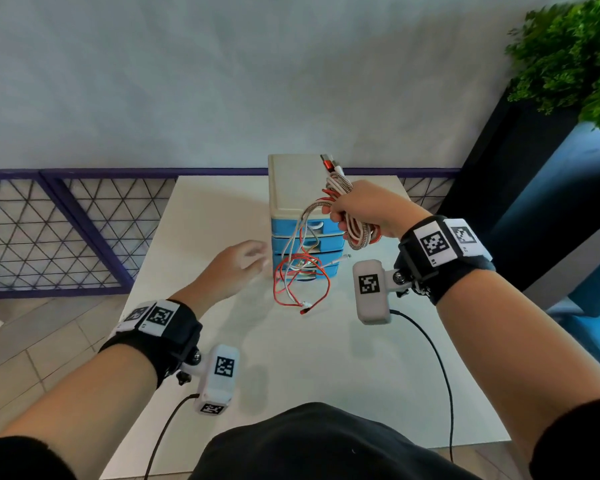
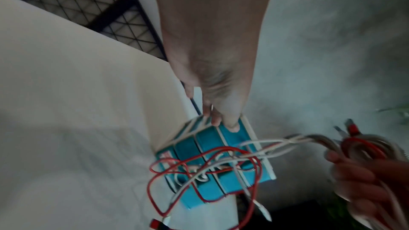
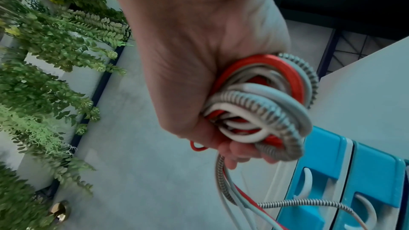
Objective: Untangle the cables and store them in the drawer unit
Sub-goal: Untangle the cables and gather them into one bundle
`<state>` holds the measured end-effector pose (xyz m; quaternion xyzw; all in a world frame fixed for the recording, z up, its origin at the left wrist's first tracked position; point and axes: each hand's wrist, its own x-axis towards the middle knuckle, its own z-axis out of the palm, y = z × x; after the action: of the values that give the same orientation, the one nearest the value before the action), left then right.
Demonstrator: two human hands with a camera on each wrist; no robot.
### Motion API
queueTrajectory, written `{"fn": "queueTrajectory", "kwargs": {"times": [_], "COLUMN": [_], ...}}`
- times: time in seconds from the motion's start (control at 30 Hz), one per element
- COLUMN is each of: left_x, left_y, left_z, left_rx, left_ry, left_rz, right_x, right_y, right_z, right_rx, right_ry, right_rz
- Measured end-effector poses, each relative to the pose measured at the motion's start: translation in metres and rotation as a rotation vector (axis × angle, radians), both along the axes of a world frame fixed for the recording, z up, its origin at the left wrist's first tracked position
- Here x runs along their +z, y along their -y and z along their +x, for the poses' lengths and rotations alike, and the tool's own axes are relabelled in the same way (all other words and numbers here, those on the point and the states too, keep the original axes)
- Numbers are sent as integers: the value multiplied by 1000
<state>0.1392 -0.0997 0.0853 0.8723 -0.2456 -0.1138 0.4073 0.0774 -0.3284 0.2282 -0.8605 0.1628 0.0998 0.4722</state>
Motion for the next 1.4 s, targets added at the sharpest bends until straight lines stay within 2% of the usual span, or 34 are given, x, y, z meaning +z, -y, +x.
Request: {"fn": "queueTrajectory", "kwargs": {"times": [0.13,0.33,0.5,0.6,0.87,1.07,1.27,1.4], "left_x": [7,4,-8,-15,-36,-41,-43,-35], "left_y": [24,24,-5,-19,-61,-71,-75,-62], "left_z": [1,5,15,15,14,12,10,9], "left_rx": [-41,49,156,200,395,428,439,382], "left_ry": [15,104,3,-1,-163,-169,-173,-113], "left_rz": [-13,-23,-29,42,241,434,729,792], "right_x": [4,0,-9,-11,-3,-4,-4,2], "right_y": [-3,7,15,17,34,32,27,22], "right_z": [-1,-4,-7,-5,-4,-3,-5,-5], "right_rx": [23,-48,-156,-217,-319,-322,-298,-241], "right_ry": [-11,1,-9,-13,-17,-10,-15,10], "right_rz": [20,-59,-74,-56,-53,-44,-26,-27]}}
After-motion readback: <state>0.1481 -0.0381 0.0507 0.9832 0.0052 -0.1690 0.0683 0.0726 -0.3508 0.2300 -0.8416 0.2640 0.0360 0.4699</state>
